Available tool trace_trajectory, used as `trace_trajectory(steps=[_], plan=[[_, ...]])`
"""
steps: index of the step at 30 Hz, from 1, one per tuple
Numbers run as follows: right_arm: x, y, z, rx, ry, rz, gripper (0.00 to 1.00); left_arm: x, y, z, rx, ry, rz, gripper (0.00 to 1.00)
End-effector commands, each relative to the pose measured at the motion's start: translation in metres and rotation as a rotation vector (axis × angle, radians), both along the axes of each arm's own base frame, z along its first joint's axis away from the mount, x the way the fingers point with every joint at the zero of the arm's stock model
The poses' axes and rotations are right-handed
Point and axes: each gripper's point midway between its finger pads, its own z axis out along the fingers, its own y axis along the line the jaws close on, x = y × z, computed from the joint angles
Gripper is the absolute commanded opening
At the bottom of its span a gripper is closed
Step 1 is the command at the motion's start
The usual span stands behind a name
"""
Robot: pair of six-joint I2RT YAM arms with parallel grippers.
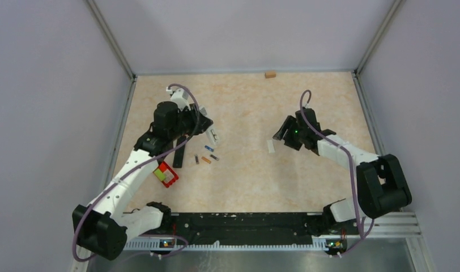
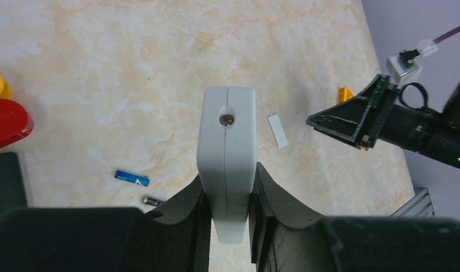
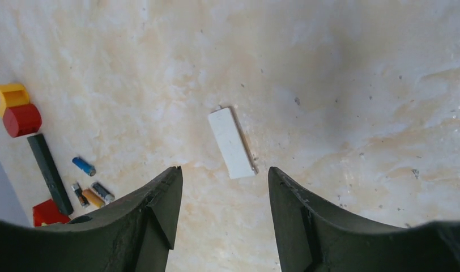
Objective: Load the batteries into the remote control
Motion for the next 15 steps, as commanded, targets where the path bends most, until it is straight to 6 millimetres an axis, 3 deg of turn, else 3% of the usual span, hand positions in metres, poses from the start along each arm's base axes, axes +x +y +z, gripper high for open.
trace_trajectory(steps=[1, 4, 8, 15], plan=[[0.006, 0.017, 0.048, -0.028, -0.173, 0.13, 0.55, 0.001, 0.018, 0.024, 0.032, -0.061, 0.079, 0.0], [-0.006, 0.073, 0.07, 0.019, -0.268, 0.305, 0.43, -0.001, 0.032, 0.035, 0.058, -0.084, 0.142, 0.0], [-0.021, 0.14, 0.077, 0.054, -0.312, 0.474, 0.32, -0.003, 0.065, 0.049, 0.113, -0.113, 0.301, 0.0], [-0.026, 0.237, 0.072, -0.011, -0.408, 0.652, 0.31, -0.019, 0.121, 0.072, 0.159, -0.175, 0.565, 0.0]])
